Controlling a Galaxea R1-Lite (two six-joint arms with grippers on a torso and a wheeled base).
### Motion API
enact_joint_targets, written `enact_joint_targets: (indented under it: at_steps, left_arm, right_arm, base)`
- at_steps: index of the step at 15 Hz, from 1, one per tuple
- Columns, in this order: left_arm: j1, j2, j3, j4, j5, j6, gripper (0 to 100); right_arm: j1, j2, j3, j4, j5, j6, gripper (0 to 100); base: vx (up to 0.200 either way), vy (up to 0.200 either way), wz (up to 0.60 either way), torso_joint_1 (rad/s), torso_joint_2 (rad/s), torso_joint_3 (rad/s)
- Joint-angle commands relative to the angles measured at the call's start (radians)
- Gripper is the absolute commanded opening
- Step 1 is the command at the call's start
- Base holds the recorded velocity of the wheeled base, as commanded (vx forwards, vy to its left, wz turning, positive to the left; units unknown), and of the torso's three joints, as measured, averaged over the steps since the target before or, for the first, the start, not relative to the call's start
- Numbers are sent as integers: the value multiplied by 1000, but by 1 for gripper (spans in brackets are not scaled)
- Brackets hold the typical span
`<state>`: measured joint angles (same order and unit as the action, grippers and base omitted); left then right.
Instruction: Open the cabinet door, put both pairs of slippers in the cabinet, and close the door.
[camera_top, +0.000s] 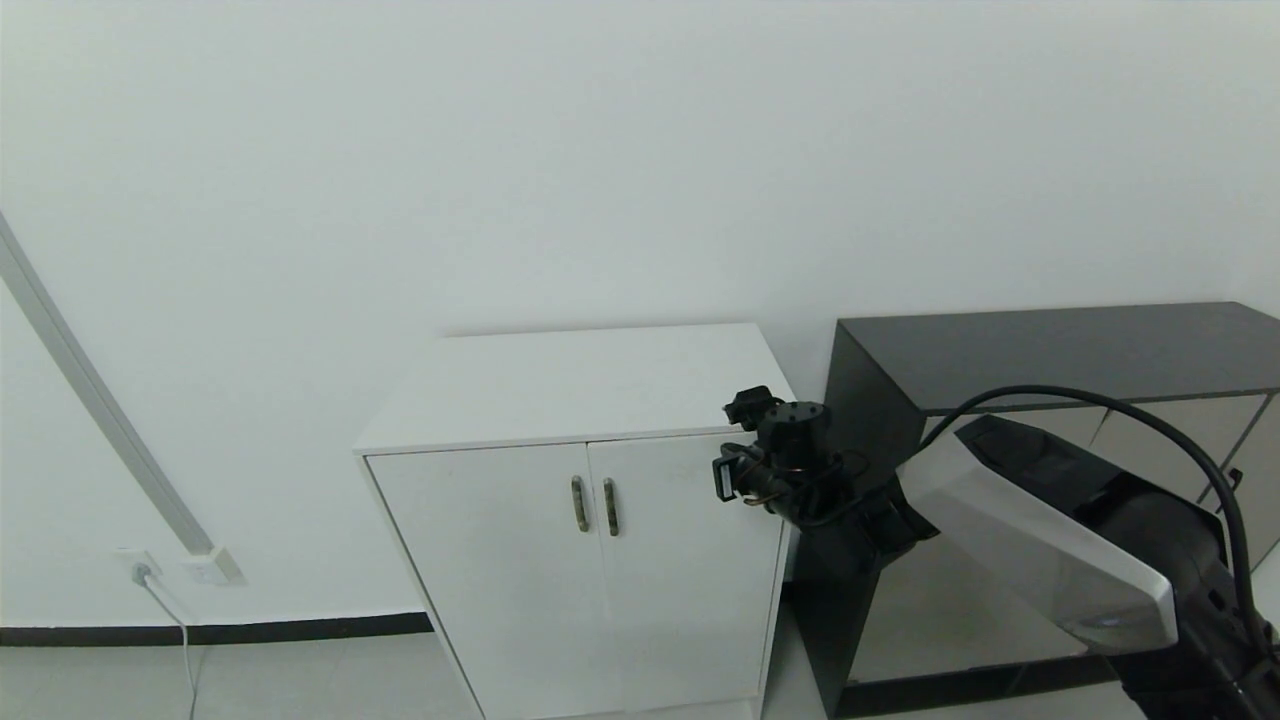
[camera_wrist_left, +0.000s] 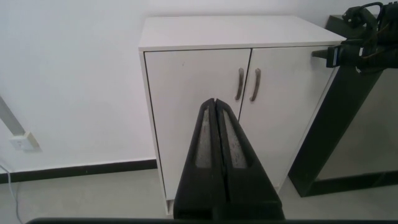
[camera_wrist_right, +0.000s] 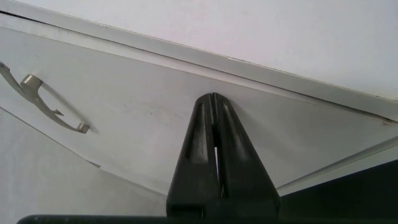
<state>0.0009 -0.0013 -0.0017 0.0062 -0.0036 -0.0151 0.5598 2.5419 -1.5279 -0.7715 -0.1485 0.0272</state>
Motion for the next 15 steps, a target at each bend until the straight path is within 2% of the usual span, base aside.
enact_joint_targets:
  at_steps: [1,15]
  left_arm:
    - [1,1,0,0,-1,0,0]
    - [1,1,0,0,1,-2,0]
  right_arm:
    - [-1,-2,-2,0,0,0,0]
    - [-1,14,-6,-2,-2,-1,0]
  base:
    - [0,0,0,0,0,0]
    - [0,0,0,0,0,0]
